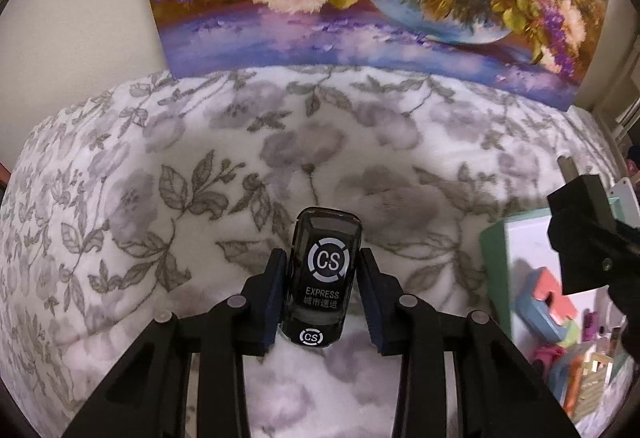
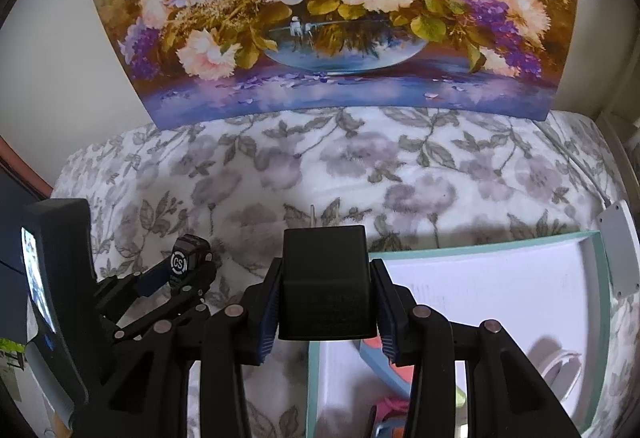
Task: Organize rigid objects
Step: 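Carry the toy car into the tray with the left gripper while the right gripper carries the charger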
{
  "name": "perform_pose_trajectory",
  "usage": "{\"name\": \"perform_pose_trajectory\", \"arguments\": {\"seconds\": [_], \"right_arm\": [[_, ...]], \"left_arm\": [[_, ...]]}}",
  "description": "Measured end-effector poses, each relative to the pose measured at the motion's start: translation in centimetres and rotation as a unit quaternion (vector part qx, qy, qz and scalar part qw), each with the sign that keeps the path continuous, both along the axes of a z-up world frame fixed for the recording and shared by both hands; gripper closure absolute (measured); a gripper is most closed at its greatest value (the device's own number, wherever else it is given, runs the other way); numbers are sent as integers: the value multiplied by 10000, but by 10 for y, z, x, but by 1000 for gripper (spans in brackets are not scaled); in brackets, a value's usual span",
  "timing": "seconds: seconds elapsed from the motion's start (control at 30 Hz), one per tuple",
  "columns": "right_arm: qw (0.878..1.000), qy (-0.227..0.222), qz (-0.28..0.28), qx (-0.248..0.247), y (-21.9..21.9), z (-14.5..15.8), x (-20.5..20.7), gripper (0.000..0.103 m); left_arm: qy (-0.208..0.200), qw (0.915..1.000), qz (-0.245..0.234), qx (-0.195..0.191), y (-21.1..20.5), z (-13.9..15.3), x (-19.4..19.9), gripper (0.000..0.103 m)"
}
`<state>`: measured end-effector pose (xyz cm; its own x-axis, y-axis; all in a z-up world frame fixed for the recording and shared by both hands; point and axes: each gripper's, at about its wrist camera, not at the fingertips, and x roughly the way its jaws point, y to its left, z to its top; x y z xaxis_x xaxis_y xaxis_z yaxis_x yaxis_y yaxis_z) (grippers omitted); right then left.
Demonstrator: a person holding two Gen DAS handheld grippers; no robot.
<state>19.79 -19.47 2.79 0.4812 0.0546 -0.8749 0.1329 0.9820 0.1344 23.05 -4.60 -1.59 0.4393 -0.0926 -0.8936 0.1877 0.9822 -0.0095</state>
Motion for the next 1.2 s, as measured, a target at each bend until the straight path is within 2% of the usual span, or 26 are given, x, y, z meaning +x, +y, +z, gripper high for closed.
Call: {"name": "perform_pose_trajectory", "arguments": {"seconds": [0.27, 0.47, 0.63, 0.93, 1.07, 1.2], "right_arm": [[9994, -228, -203, 179, -11, 24, -45, 59], [9975, -297, -571, 276, -24, 35, -89, 59], [9970, -371, -677, -38, -28, 46, -118, 59], [9938, -506, -978, 122, -40, 60, -159, 59], [9913, -472, -1160, 394, -49, 57, -175, 59], [9904, -409, -1271, 348, -62, 51, -179, 59]], "left_arm": [[-310, 9990, -15, -313, -9, 57, -49, 66], [-362, 9984, 12, -430, -19, 80, -85, 66], [-344, 9981, 106, -509, -24, 86, -112, 66], [-380, 9972, 155, -617, -40, 94, -142, 66], [-383, 9974, 221, -575, -50, 92, -148, 66], [-326, 9972, 209, -638, -66, 89, -152, 66]]}}
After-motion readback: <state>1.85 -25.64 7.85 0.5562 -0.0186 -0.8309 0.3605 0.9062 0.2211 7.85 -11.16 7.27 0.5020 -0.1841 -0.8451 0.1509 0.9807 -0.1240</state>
